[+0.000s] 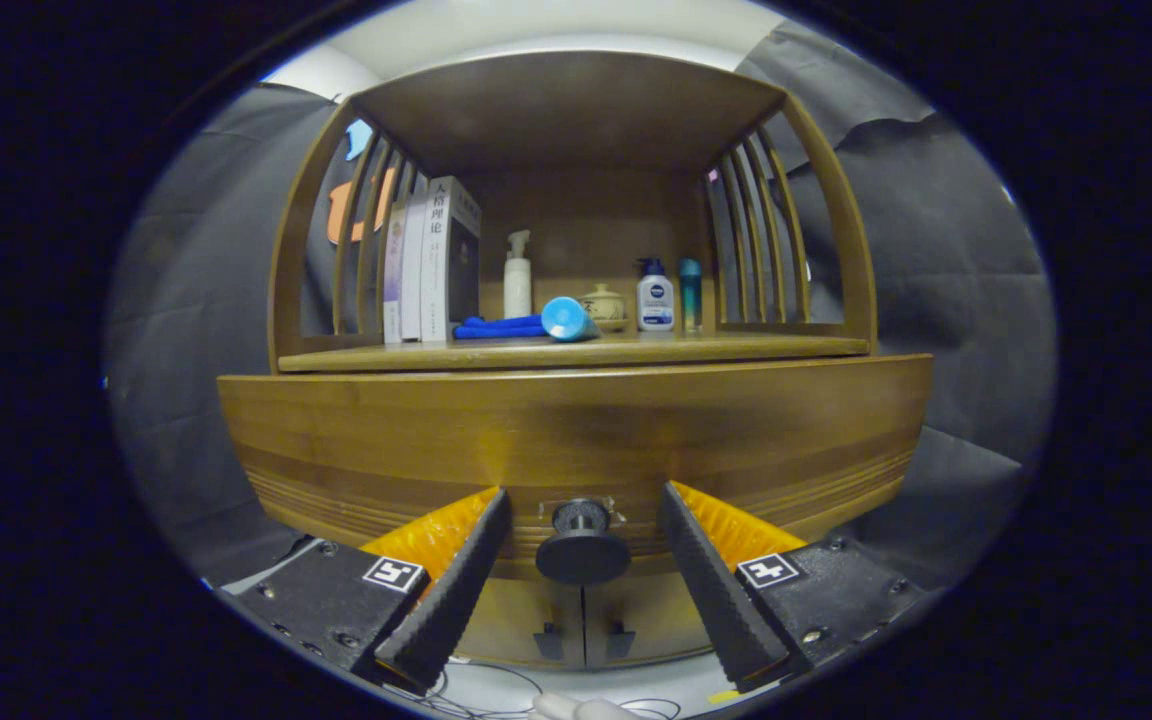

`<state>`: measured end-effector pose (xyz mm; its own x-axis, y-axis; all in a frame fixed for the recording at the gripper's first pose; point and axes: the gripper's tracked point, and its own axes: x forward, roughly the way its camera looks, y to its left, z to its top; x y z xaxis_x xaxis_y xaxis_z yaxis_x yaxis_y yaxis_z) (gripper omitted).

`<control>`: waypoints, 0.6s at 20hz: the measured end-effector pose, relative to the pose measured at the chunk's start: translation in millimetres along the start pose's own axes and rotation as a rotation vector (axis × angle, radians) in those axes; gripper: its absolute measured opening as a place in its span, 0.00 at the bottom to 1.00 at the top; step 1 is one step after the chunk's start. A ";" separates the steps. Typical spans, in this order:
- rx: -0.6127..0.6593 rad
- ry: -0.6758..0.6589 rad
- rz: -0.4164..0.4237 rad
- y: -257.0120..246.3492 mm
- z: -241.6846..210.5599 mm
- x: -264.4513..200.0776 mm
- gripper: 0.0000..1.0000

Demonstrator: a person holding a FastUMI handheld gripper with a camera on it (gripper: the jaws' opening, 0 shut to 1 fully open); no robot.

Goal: Pull open the drawer, take out the items inside it, and place them on the countertop above the cabinet.

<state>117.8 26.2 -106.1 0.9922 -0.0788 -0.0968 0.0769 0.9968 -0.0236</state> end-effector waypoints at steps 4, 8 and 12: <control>0.002 0.024 0.001 2.9 -0.9 -0.1 0.99; -0.014 0.030 -0.004 1.8 -1.1 -0.4 0.99; -0.025 0.048 -0.009 1.9 -1.2 0.3 0.99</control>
<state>118.1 28.0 -107.4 0.9856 -0.0893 -0.1437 0.0829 0.9953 -0.0496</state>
